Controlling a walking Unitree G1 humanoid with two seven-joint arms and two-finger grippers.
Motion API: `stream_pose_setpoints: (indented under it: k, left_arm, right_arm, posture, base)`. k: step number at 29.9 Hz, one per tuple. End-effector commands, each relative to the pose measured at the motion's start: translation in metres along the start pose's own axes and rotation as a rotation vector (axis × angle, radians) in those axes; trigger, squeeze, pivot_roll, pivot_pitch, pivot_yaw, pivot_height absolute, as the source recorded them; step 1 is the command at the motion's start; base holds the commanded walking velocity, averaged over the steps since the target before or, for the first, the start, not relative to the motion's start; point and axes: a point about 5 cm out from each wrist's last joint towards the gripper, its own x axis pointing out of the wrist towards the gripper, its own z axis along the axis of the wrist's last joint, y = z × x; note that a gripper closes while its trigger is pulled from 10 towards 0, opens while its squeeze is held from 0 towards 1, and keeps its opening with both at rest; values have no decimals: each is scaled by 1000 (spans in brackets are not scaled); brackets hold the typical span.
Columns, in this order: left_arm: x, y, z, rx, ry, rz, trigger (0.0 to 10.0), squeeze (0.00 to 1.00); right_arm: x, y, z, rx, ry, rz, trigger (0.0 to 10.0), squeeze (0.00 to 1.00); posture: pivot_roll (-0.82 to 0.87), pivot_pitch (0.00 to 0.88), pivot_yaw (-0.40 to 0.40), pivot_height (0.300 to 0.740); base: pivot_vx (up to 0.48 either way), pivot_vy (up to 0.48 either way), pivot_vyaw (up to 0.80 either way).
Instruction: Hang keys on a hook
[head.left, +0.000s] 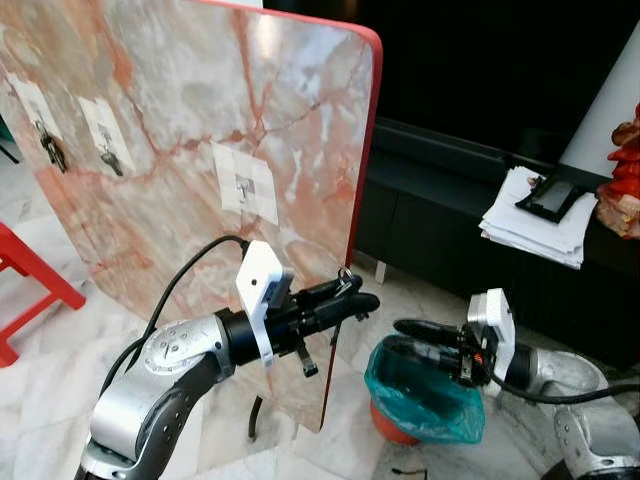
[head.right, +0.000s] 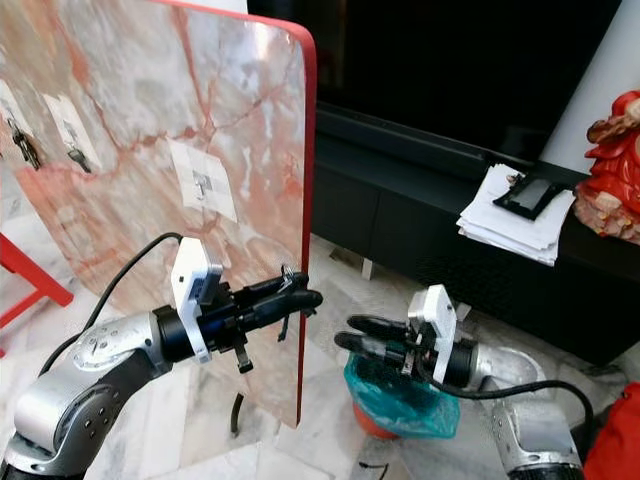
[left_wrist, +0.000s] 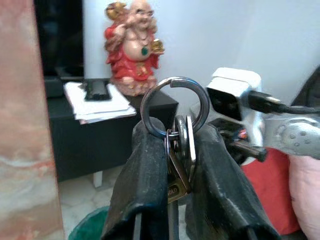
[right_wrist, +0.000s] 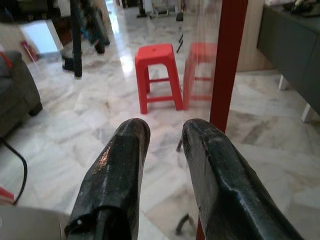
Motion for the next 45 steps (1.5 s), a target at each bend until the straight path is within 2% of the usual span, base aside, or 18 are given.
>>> stream_pose_setpoints:
  k: [1,4,11,12,13,14,15,21,35,36,37,38,39,40,41,45]
  left_arm:
    - [1,-5,-2,-1,-5,-50,10000,0]
    - [3,-7,-6,-1,12,-84,10000,0]
    - [3,-1,-5,2,32,-73,10000,0]
    - [1,0,-5,7,37,-77,10000,0]
    - [1,0,-5,9,36,-79,10000,0]
    - [1,1,-5,10,34,-79,10000,0]
    - [1,1,-5,11,33,-79,10000,0]
    - [1,1,-5,18,29,-76,10000,0]
    - [3,0,-4,24,23,-75,10000,0]
    - [5,-1,-6,23,26,-80,10000,0]
    - [5,-1,-6,23,27,-81,10000,0]
    - [5,-1,-7,23,27,-81,10000,0]
    - [6,-2,-7,22,26,-84,10000,0]
    - [6,-2,-7,22,26,-85,10000,0]
    - [7,-3,-7,21,26,-87,10000,0]
    - [8,-3,-7,20,21,-96,10000,0]
  right_arm:
    - [8,3,6,-9,-24,26,10000,0]
    - [16,8,10,-12,-36,70,10000,0]
    - [13,3,12,-26,-8,58,10000,0]
    - [10,1,15,-22,-14,53,10000,471]
    - [10,1,15,-22,-13,49,10000,816]
    - [9,0,16,-22,-12,46,10000,816]
    - [8,-1,16,-26,-7,39,10000,1000]
    - [2,-6,22,-35,-11,33,10000,1000]
    - [2,-8,28,-36,-23,83,10000,1000]
    - [5,-7,28,-38,-23,91,10000,533]
    - [6,-7,28,-38,-23,95,10000,533]
    - [7,-7,28,-39,-22,99,10000,318]
    - [9,-6,27,-38,-23,109,10000,176]
    - [10,-6,27,-38,-23,111,10000,176]
    - [11,-6,28,-38,-26,116,10000,0]
    - [17,-4,29,-40,-33,141,10000,0]
  posture:
    - [-26,0,-52,740]
    - [-20,0,-55,740]
    - [-21,0,-61,740]
    - [-24,0,-62,740]
    - [-25,0,-63,740]
    - [-25,0,-63,740]
    - [-24,0,-65,740]
    - [-23,0,-72,740]
    - [-11,0,-91,740]
    - [-10,0,-91,740]
    - [-10,0,-91,740]
    - [-10,0,-91,740]
    - [-10,0,-94,740]
    - [-10,0,-94,740]
    - [-7,0,-94,740]
    - [-7,0,-93,740]
  base:
    - [0,0,0]
    - [0,0,0]
    - [0,0,0]
    - [0,0,0]
    - [0,0,0]
    - [0,0,0]
    - [0,0,0]
    - [0,0,0]
    - [0,0,0]
    - [0,0,0]
    - [0,0,0]
    - [0,0,0]
    - [0,0,0]
    - [0,0,0]
    - [0,0,0]
    - [0,0,0]
